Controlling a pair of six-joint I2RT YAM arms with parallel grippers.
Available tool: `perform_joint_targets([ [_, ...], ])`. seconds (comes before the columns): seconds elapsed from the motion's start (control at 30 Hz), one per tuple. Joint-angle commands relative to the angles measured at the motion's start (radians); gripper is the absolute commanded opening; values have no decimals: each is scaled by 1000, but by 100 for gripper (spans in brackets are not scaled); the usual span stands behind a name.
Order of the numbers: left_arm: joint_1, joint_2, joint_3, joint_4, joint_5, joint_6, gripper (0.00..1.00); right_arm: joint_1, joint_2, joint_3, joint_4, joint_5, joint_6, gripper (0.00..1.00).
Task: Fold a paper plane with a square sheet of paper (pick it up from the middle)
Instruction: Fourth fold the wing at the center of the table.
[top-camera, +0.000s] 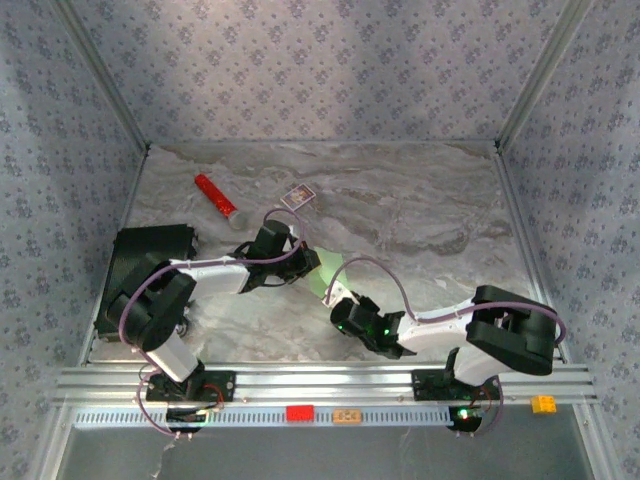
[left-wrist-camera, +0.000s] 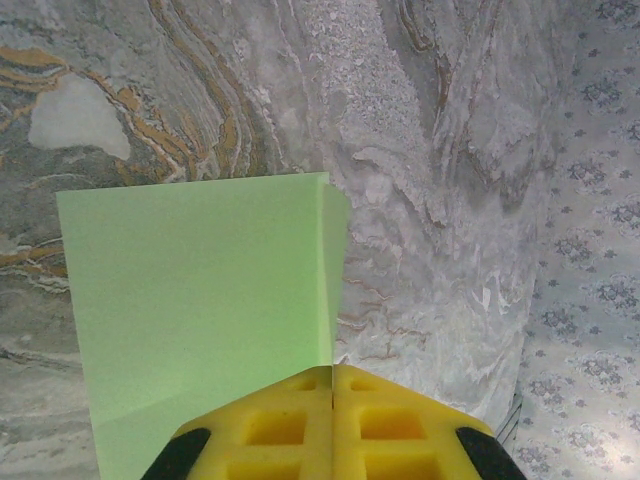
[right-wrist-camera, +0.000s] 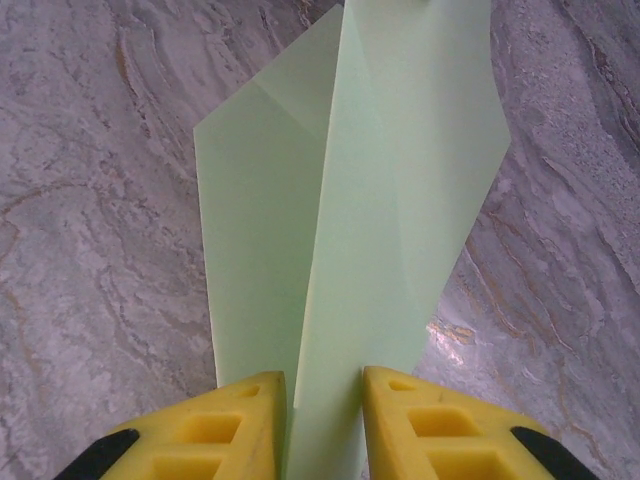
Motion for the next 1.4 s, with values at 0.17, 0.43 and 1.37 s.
perform_joint_targets([
  [0.17, -4, 3, 22, -10, 12, -4, 5, -8, 15, 23, 0, 19, 31, 21],
  [0.43, -4, -7, 20, -19, 3, -3, 7, -13, 15, 22, 2, 10, 37, 12],
  [1.37, 19, -173, -14, -197, -154, 39, 52, -138, 88, -64, 210, -275, 182, 12],
])
